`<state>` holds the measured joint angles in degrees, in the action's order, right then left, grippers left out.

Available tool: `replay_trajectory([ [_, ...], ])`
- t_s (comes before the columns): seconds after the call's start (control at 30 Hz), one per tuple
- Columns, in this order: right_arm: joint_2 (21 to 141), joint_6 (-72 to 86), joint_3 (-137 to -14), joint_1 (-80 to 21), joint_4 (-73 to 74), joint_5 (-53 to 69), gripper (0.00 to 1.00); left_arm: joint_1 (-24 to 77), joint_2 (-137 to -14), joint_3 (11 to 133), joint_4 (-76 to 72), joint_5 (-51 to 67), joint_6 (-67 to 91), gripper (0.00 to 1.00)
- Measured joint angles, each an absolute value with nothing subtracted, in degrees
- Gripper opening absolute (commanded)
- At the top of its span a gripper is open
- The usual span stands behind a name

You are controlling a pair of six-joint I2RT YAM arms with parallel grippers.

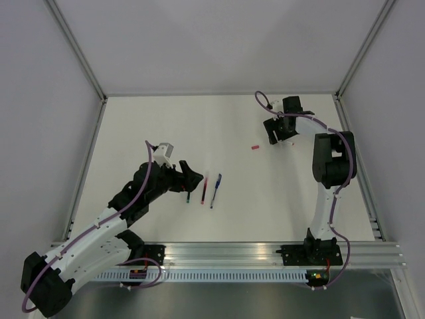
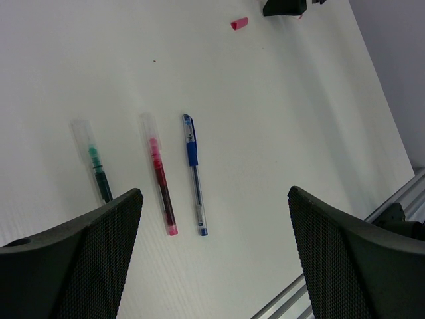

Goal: Insert the pens into the pen caps

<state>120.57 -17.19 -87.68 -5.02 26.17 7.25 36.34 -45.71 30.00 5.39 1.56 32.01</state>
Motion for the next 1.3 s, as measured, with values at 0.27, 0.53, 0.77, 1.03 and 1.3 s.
replay_trajectory([
  [0.27,121.4,-17.8,-87.5,-4.5,26.3,7.5,0.55,36.3,-45.7,30.0,5.4,1.6,32.0,0.94],
  [0.53,121.0,-16.5,-86.7,-3.7,26.4,9.3,0.14,36.3,-45.0,30.0,5.4,1.6,32.0,0.94],
  [0.77,120.1,-12.3,-86.2,-4.4,28.1,6.1,0.0,36.3,-44.0,30.0,5.2,2.7,32.1,0.94],
  [1.03,114.0,3.1,-78.0,-6.2,28.6,-0.2,0.0,36.3,-46.2,29.5,0.4,10.7,32.1,0.93],
  [1.3,87.6,14.6,-62.1,-10.4,26.5,1.4,0.0,36.3,-54.8,29.7,-8.1,26.6,33.5,0.91],
])
